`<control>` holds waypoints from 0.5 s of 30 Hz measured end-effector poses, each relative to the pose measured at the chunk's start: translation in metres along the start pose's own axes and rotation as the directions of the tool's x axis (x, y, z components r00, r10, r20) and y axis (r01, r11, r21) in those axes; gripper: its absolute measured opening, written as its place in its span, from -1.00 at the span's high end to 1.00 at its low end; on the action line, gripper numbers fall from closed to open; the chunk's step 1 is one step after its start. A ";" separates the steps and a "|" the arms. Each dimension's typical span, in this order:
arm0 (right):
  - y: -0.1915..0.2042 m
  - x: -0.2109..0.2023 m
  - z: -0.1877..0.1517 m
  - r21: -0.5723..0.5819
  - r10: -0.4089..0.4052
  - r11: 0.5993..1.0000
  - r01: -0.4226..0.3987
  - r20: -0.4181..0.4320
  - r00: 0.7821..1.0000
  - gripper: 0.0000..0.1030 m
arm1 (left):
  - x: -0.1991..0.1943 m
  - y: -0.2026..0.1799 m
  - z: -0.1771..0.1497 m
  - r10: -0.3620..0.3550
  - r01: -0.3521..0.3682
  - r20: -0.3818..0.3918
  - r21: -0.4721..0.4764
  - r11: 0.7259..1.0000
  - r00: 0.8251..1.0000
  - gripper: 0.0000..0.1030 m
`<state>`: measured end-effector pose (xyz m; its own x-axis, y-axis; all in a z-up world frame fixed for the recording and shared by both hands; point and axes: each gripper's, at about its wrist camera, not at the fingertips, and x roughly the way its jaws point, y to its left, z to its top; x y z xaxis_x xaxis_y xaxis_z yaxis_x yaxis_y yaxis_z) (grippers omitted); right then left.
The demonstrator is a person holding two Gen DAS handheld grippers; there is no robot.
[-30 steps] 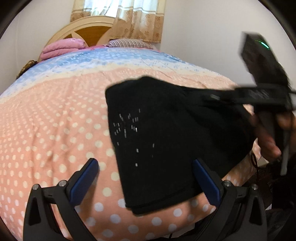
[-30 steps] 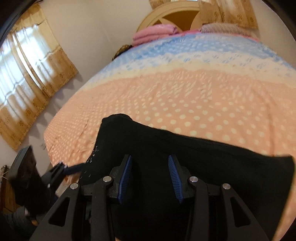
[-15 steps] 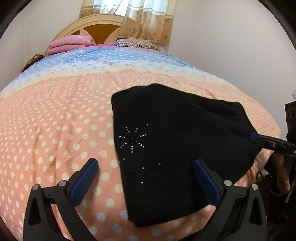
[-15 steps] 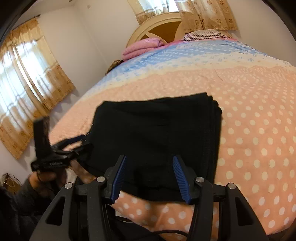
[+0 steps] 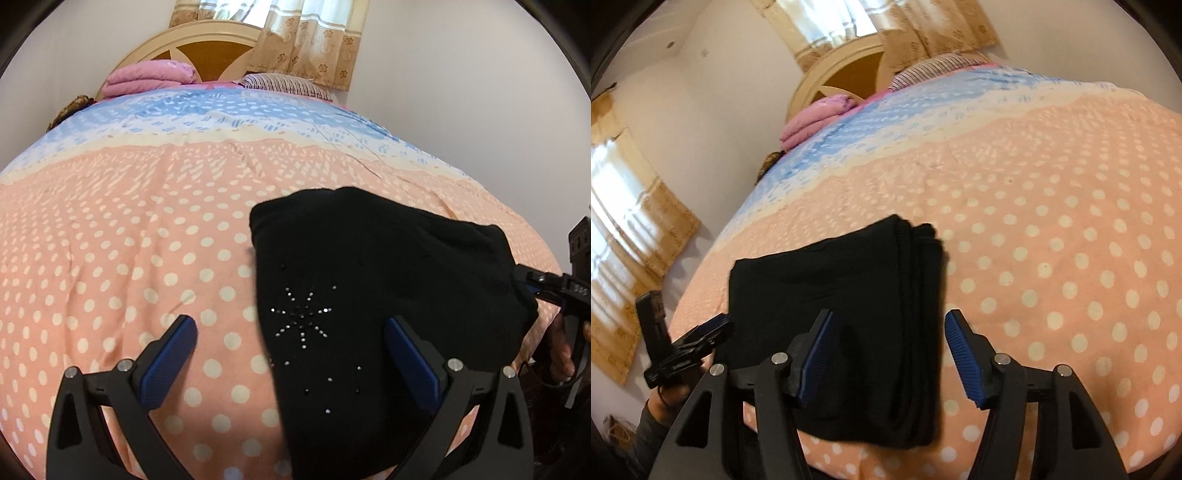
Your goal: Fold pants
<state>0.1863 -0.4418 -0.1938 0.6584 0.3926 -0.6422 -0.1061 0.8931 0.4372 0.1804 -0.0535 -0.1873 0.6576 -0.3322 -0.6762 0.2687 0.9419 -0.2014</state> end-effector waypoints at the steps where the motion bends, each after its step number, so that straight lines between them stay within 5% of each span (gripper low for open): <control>1: -0.002 0.001 0.000 0.003 0.000 1.000 0.000 -0.004 1.000 -0.22 | 0.001 0.002 -0.001 -0.008 0.008 -0.002 -0.006 1.000 1.000 -1.00; 15: -0.013 0.021 0.001 0.043 0.076 0.996 -0.076 -0.002 0.997 -0.21 | 0.016 0.003 0.009 -0.033 0.033 0.005 0.000 0.999 0.999 -1.00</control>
<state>0.2027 -0.4451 -0.2123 0.6470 0.4597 -0.6083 -0.1238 0.8505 0.5112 0.1978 -0.0566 -0.1924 0.6522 -0.3630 -0.6655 0.2899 0.9306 -0.2235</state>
